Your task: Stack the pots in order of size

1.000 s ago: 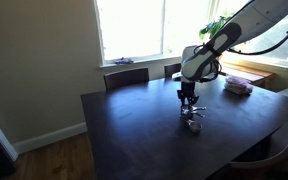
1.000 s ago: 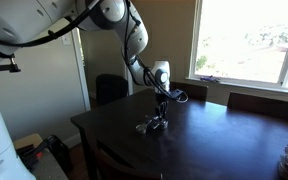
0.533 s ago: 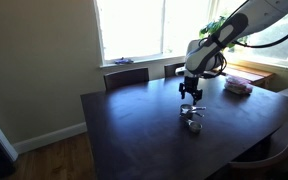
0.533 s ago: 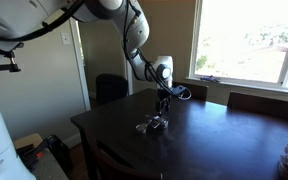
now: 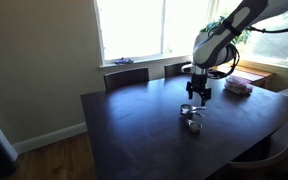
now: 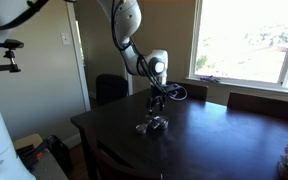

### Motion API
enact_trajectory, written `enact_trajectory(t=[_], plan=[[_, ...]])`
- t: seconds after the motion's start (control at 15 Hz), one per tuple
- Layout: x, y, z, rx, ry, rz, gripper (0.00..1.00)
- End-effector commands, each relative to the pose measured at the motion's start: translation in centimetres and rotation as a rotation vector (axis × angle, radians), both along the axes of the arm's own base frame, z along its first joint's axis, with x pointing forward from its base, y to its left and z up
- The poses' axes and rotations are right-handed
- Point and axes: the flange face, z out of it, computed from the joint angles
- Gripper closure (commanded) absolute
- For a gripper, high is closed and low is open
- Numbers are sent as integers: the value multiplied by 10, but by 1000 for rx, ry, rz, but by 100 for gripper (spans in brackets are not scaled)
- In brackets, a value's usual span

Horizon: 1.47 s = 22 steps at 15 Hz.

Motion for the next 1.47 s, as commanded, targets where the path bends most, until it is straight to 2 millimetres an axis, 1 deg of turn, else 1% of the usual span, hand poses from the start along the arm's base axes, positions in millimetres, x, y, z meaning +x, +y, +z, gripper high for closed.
enact_trajectory(t=[0.0, 0.27, 0.4, 0.6, 0.73, 0.87, 1.2, 1.4], plan=[[-49, 13, 10, -32, 27, -39, 0], [-86, 31, -4, -68, 86, 2, 0], [-102, 38, -17, -96, 115, 28, 0], [-117, 46, -37, -106, 92, 74, 0], [-118, 51, -49, -114, 68, 98, 0], [-118, 52, -56, -116, 48, 124, 0], [-113, 56, -70, -124, 49, 154, 0], [-110, 62, -77, -119, 48, 183, 2]])
